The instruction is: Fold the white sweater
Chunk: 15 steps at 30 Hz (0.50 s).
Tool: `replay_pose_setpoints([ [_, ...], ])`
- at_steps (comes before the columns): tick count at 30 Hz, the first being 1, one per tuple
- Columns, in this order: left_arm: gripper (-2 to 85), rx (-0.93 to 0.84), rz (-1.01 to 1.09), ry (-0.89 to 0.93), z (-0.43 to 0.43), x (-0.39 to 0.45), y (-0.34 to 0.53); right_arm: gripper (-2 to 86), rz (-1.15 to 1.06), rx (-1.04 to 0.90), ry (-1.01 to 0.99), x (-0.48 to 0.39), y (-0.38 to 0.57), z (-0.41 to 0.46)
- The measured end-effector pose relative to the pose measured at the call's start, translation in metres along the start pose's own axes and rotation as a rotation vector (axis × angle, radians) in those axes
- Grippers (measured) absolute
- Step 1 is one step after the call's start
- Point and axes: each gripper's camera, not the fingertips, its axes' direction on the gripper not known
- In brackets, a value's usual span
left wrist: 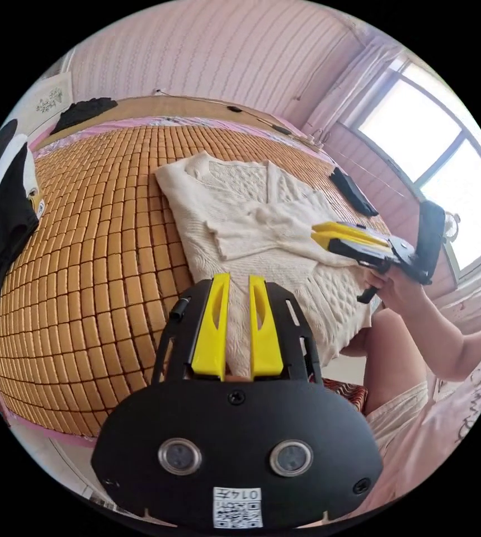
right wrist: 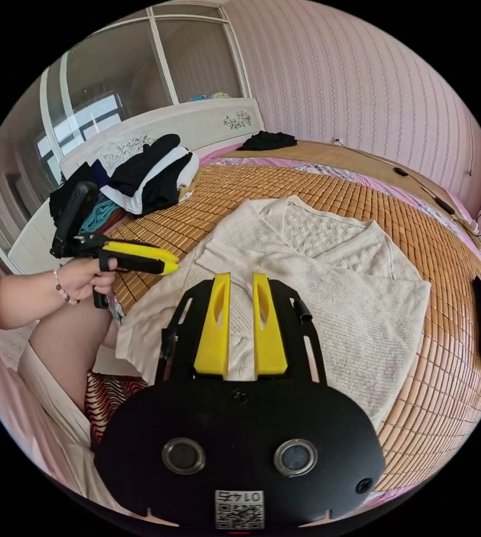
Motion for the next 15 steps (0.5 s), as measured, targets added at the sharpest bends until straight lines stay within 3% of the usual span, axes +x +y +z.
replay_pose_setpoints([
  [4,9.4,0.02,0.008,-0.066,-0.004,0.01,-0.054,6.9,-0.025,-0.103,0.084,-0.001,-0.009,0.021],
  [7,8.9,-0.109,0.024,-0.141,0.02,0.01,-0.085,6.9,-0.017,-0.145,0.139,0.002,-0.015,0.038],
  [10,3.1,-0.13,0.091,-0.16,-0.003,0.022,-0.105,7.0,-0.009,-0.176,0.132,0.006,-0.021,0.05],
  [15,-0.4,0.07,0.178,-0.07,-0.125,0.056,-0.129,7.0,-0.039,-0.09,0.055,0.002,-0.044,0.027],
])
